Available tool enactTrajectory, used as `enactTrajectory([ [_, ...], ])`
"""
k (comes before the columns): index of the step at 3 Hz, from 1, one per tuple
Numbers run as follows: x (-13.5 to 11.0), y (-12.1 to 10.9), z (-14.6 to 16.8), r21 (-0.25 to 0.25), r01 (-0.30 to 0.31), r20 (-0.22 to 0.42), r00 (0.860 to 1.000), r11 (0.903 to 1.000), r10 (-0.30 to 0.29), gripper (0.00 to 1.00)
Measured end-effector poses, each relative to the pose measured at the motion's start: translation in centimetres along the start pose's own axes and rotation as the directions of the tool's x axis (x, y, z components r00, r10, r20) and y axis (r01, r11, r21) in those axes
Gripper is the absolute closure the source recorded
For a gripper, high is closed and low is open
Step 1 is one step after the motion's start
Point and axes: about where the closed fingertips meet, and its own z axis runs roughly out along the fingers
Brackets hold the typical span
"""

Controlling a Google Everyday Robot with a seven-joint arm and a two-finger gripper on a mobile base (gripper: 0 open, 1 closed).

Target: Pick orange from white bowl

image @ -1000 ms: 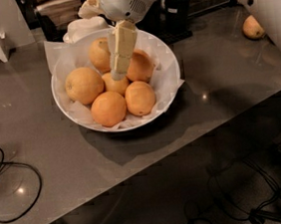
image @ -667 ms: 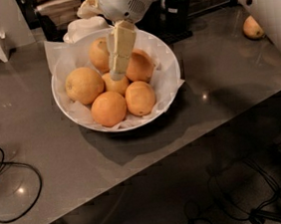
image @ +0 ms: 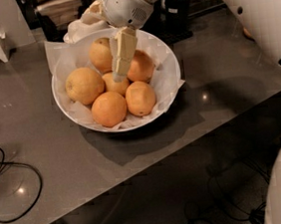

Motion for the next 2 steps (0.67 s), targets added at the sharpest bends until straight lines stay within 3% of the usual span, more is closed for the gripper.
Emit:
enactTrajectory([
  [1,1.4,-0.7,2.8,-0.062,-0.008,0.057,0.998,0.998,0.011,0.0],
  [2,2.5,-0.8,4.1,-0.076,-0.019,0.123,0.992,0.997,0.028,0.0],
])
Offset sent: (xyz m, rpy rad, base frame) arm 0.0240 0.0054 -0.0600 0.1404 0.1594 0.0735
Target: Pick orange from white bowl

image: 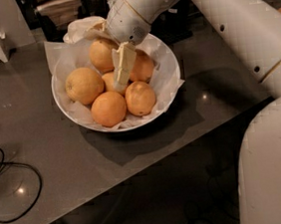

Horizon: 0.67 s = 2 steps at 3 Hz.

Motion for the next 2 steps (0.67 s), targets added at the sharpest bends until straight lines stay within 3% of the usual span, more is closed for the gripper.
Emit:
enactTrajectory([
  [1,0.17,-0.03,0.18,-0.002,-0.003,0.008,1.0,1.0,0.003,0.0],
  [2,0.17,-0.03,0.18,-0.002,-0.003,0.008,1.0,1.0,0.003,0.18],
])
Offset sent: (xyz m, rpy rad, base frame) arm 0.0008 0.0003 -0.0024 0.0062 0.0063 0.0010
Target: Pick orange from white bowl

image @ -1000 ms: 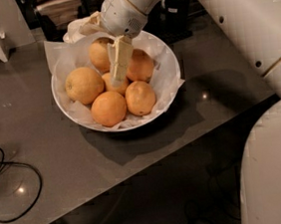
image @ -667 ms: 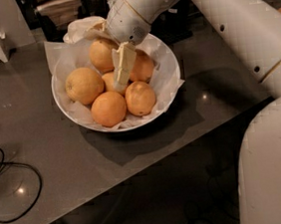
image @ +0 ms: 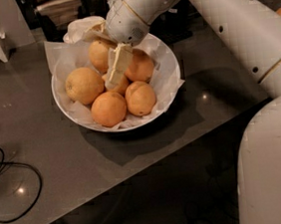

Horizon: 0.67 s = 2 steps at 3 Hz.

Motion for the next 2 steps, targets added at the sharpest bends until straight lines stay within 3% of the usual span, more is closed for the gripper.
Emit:
enactTrajectory([
  [1,0.0,0.0,0.0,0.0,0.0,0.0,1.0,1.0,0.0,0.25],
  [2,-0.03,-0.03,-0.01,0.0,0.0,0.0,1.0,1.0,0.0,0.22],
])
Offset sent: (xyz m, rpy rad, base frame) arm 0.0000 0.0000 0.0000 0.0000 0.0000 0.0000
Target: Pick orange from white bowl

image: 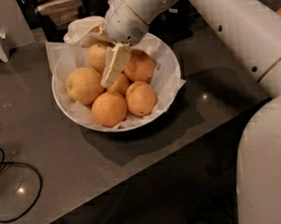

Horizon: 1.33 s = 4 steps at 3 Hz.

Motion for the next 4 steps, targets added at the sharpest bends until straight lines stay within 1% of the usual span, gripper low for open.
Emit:
enactTrajectory([
  [1,-0.6,-0.6,-0.3,0.0,0.0,0.0,1.0,1.0,0.0,0.2],
  [2,-0.9,-0.9,-0.5,0.0,0.0,0.0,1.0,1.0,0.0,0.15],
  [3,-1.3,-1.2,-0.2,0.014,0.034,0.008,0.999,0.9993,-0.034,0.14],
  [4,-0.2,-0.9,-0.1,0.057,0.027,0.027,0.999,0.998,-0.028,0.14],
])
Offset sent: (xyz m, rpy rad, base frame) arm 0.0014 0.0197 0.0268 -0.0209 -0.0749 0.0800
